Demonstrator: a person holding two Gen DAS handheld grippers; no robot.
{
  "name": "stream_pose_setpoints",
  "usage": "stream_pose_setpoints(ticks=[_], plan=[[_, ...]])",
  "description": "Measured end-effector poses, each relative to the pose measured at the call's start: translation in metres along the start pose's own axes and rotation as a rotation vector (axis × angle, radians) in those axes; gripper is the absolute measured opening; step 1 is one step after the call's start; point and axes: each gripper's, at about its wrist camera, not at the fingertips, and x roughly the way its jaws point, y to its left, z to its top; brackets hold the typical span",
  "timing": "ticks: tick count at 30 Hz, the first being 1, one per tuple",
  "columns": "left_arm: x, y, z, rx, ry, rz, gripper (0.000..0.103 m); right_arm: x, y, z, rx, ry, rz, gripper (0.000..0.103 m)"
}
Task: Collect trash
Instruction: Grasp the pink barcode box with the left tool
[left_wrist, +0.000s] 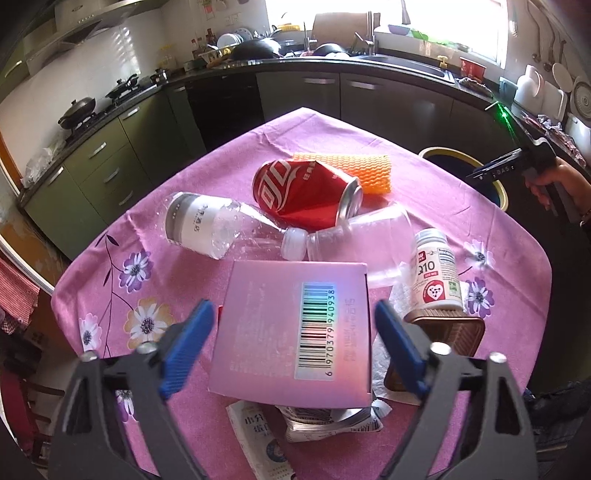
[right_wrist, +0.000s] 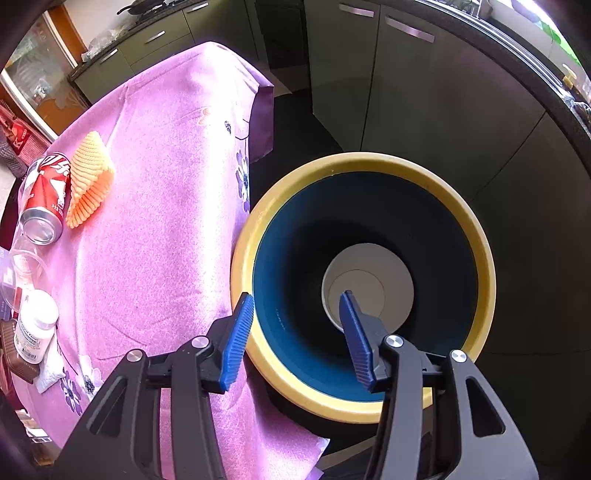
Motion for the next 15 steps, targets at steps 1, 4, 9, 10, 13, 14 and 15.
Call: stream_pose_setpoints(ticks=[1,4,9,10,13,14,15], plan=[[0.001,0.001,-0.001,-0.005,0.008,-0.008,0.076,0.000,0.000,-0.001,0.001,0.000,0.001,0.049],[0.002,0.000,-0.003,0.009,0.016,-0.005,0.075,0.008,0.001,0.004,0.003,-0.001,0.006,0.050],[0.001,0.000,-0.005,0.013,0.022,-0.016,0.074,0.014,0.002,0.006,0.000,-0.004,0.011,0.050],[0.000,0.001,-0.005,0.009,0.026,-0.020,0.074,0.012,0.002,0.006,0.000,-0.006,0.012,0.050],[-0.003,0.004,-0.003,-0.023,0.021,-0.030,0.073,0.005,0.003,0.004,-0.002,-0.019,0.020,0.050],[-0.006,0.006,-0.002,-0.030,0.014,-0.030,0.073,0.003,0.003,0.004,-0.003,-0.023,0.023,0.050],[-0.009,0.006,-0.001,-0.034,0.007,-0.028,0.073,0.000,0.003,0.004,-0.003,-0.029,0.028,0.050]])
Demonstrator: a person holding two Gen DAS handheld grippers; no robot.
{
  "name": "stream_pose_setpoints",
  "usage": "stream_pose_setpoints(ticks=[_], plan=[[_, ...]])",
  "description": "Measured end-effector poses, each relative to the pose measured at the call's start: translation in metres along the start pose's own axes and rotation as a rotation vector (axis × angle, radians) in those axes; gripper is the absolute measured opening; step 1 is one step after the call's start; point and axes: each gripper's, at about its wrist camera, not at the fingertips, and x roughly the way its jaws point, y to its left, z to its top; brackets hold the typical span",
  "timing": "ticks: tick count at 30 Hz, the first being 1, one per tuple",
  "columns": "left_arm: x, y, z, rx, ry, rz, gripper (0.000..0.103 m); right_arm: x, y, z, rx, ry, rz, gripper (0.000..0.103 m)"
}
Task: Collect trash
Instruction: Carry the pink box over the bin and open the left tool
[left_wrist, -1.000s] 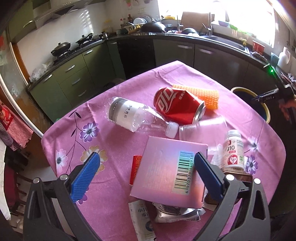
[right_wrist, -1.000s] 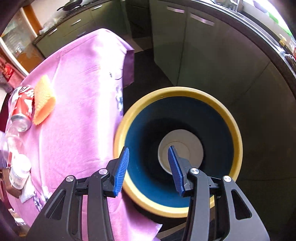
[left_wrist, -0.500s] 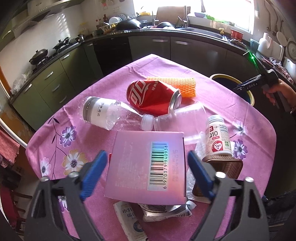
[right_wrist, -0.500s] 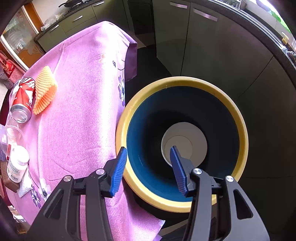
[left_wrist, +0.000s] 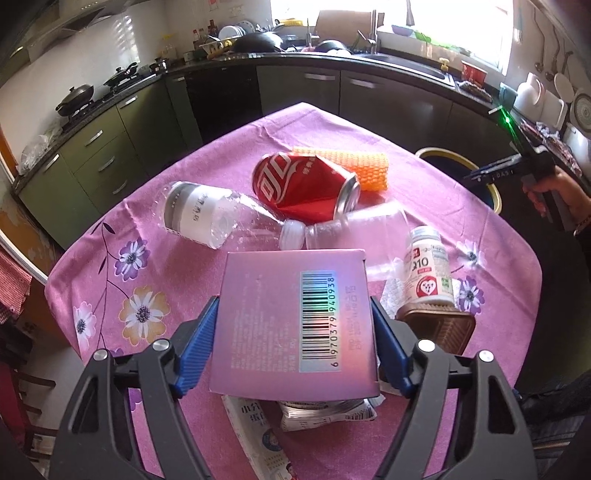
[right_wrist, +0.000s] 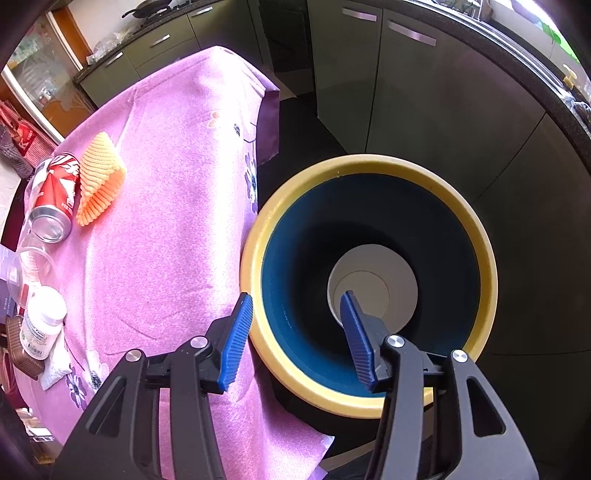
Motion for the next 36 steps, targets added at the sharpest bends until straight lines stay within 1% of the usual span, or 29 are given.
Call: stream_pose_setpoints(ticks=[3,6,9,12,16,19,21,24,27,30,32,33,36], plan=[[-0.014,-0.002,0.009,0.003,-0.030,0.016,0.073,-0.009,0.000,-0.001,-0.001,-0.019,0.009,0.050],[-0.027,-0.013,0.023,0.023,-0.056,0.006,0.073,-0.019,-0.002,-0.003,0.000,-0.041,0.021,0.050],[-0.034,-0.036,0.044,0.066,-0.076,-0.034,0.073,-0.035,-0.010,-0.009,0.012,-0.075,0.025,0.050],[-0.029,-0.069,0.074,0.109,-0.087,-0.102,0.073,-0.056,-0.023,-0.019,0.031,-0.117,0.011,0.050],[0.001,-0.127,0.127,0.137,-0.067,-0.226,0.073,-0.089,-0.048,-0.037,0.067,-0.178,-0.017,0.050],[0.037,-0.172,0.167,0.140,-0.025,-0.314,0.073,-0.109,-0.069,-0.053,0.098,-0.214,-0.032,0.050],[0.063,-0.204,0.188,0.167,0.002,-0.343,0.074,-0.119,-0.082,-0.064,0.118,-0.232,-0.049,0.050],[0.110,-0.261,0.213,0.228,0.041,-0.331,0.074,-0.131,-0.103,-0.079,0.155,-0.249,-0.051,0.050],[0.153,-0.304,0.224,0.269,0.070,-0.289,0.074,-0.138,-0.122,-0.092,0.188,-0.253,-0.055,0.050],[0.186,-0.328,0.226,0.273,0.091,-0.254,0.074,-0.141,-0.135,-0.102,0.208,-0.248,-0.057,0.050],[0.208,-0.340,0.229,0.265,0.111,-0.241,0.074,-0.140,-0.136,-0.104,0.216,-0.247,-0.058,0.051],[0.215,-0.342,0.229,0.259,0.116,-0.237,0.074,-0.141,-0.138,-0.106,0.218,-0.246,-0.060,0.054],[0.226,-0.344,0.231,0.250,0.129,-0.207,0.075,-0.139,-0.137,-0.107,0.222,-0.244,-0.065,0.055]])
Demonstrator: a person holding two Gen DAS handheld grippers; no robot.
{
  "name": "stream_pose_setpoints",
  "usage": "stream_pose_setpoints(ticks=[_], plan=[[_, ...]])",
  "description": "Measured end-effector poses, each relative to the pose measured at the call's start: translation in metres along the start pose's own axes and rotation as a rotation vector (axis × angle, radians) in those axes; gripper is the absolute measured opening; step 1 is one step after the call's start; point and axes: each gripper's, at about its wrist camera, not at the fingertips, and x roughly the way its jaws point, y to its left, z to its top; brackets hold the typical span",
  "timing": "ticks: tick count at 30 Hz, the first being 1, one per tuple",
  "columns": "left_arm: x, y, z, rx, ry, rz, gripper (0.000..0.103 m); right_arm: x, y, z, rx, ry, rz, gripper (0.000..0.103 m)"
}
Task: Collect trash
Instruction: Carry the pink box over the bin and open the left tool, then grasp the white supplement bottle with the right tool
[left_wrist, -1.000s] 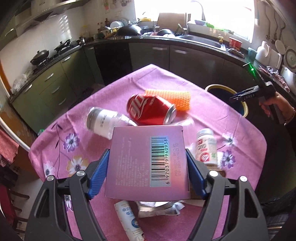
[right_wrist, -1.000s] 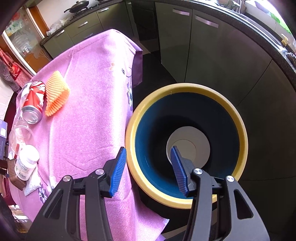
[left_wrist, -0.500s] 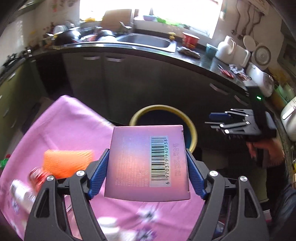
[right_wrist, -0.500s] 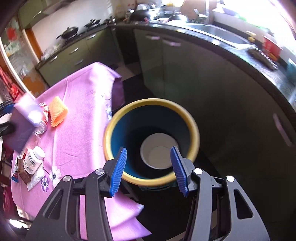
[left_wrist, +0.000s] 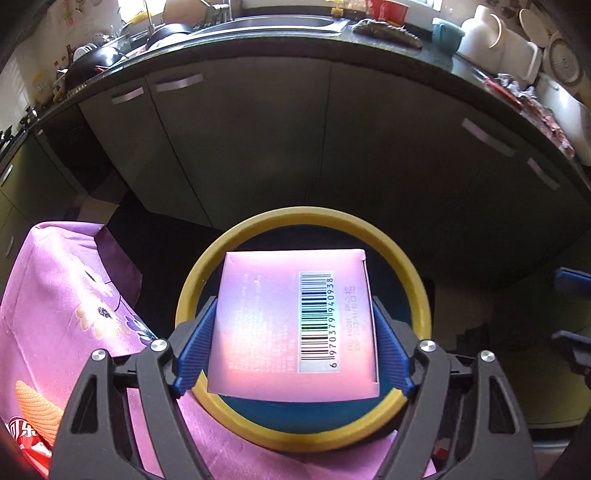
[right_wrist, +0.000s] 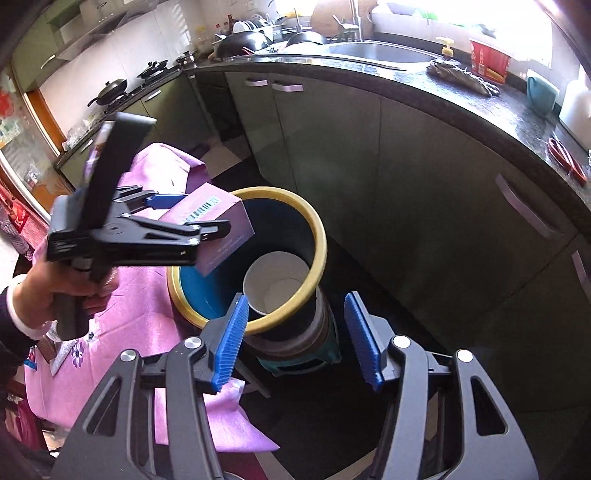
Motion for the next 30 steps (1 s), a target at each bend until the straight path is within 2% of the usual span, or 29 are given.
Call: stream_pose_setpoints(ticks=[2,5,7,11,14,19,22,26,28,30], plan=[[-0.006,0.004,-0.003,-0.009,-0.013,-0.001,0.078,0.001,0.003,-0.001,-0.005,0.001,-0.005,0.055],[-0.030,0.012,-0.009,-0.014,-0.053,-0.016,0.088,0.004,0.008,-0.002,-0.015,0.009,-0.009,0.055],[-0.051,0.020,-0.015,-0.032,-0.068,-0.037,0.088,0.006,0.013,-0.002,-0.020,0.011,-0.005,0.055],[-0.108,0.036,-0.033,-0.043,-0.128,-0.052,0.088,0.011,0.034,-0.001,-0.063,0.018,0.030,0.055],[-0.164,0.062,-0.063,-0.067,-0.172,-0.020,0.089,0.018,0.061,-0.001,-0.120,0.032,0.059,0.055],[-0.238,0.112,-0.126,-0.155,-0.231,0.091,0.093,0.036,0.127,-0.001,-0.245,0.060,0.169,0.055],[-0.269,0.139,-0.167,-0.228,-0.247,0.139,0.093,0.047,0.180,-0.007,-0.351,0.095,0.298,0.055],[-0.297,0.163,-0.220,-0.309,-0.260,0.251,0.093,0.057,0.247,-0.021,-0.496,0.128,0.392,0.057],[-0.302,0.175,-0.242,-0.352,-0.247,0.275,0.093,0.058,0.283,-0.035,-0.592,0.129,0.447,0.063],[-0.307,0.182,-0.263,-0.391,-0.240,0.269,0.093,0.060,0.309,-0.046,-0.668,0.120,0.473,0.073]])
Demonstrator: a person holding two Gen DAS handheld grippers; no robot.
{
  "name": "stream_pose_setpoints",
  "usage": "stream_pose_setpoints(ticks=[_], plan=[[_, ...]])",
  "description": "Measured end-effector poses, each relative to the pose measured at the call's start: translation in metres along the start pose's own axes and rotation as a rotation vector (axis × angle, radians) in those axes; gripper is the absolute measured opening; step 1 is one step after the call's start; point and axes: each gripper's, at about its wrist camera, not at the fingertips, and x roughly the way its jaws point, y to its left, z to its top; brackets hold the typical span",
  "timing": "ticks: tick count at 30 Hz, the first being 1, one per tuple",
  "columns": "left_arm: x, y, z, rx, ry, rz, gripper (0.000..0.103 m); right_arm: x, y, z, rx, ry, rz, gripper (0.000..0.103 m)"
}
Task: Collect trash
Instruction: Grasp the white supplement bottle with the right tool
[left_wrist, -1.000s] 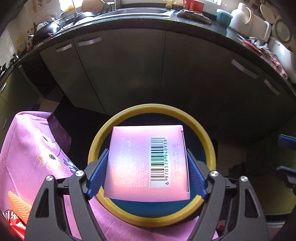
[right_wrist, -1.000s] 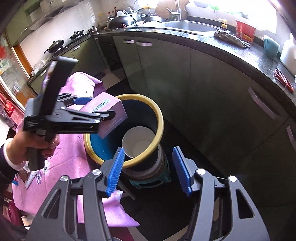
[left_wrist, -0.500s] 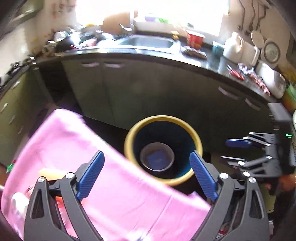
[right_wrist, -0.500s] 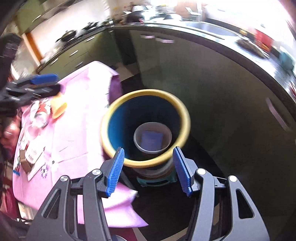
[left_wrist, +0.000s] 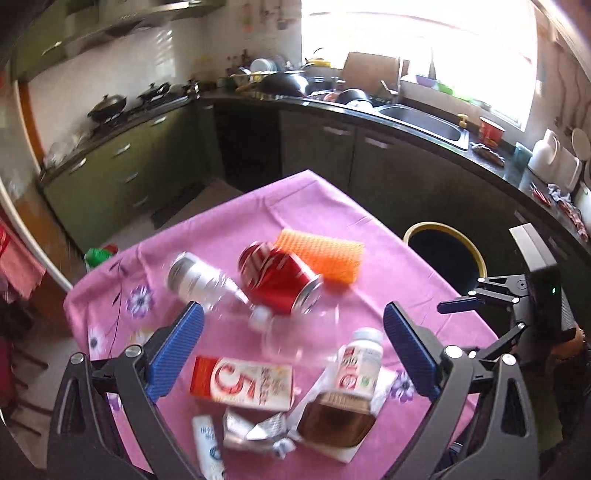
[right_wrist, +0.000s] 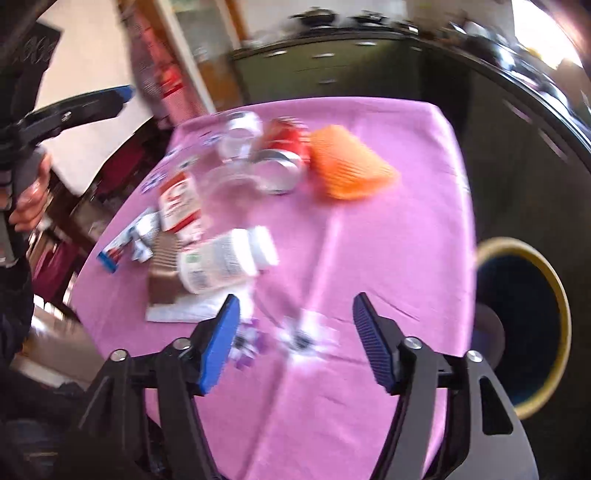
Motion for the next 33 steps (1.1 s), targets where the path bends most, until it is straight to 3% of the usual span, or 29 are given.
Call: stream_pose_setpoints(ticks=[4,8,14,33], plan=[[-0.010,0.017,-0.016,-0.043,0.001,0.001,0.093,0.027,0.031,0.007,-0.111,0.020,0.013,0.076],[-0.014,0.021,-0.021,-0.057,-0.005,-0.003,0.093,0.042,0.038,0.011,-0.151,0.031,0.011,0.080],[-0.020,0.016,-0.026,-0.056,-0.024,-0.017,0.093,0.056,0.041,0.018,-0.184,0.033,0.009,0.086],[-0.016,0.012,-0.033,-0.049,-0.012,-0.029,0.093,0.081,0.046,0.025,-0.241,0.040,0.008,0.086]])
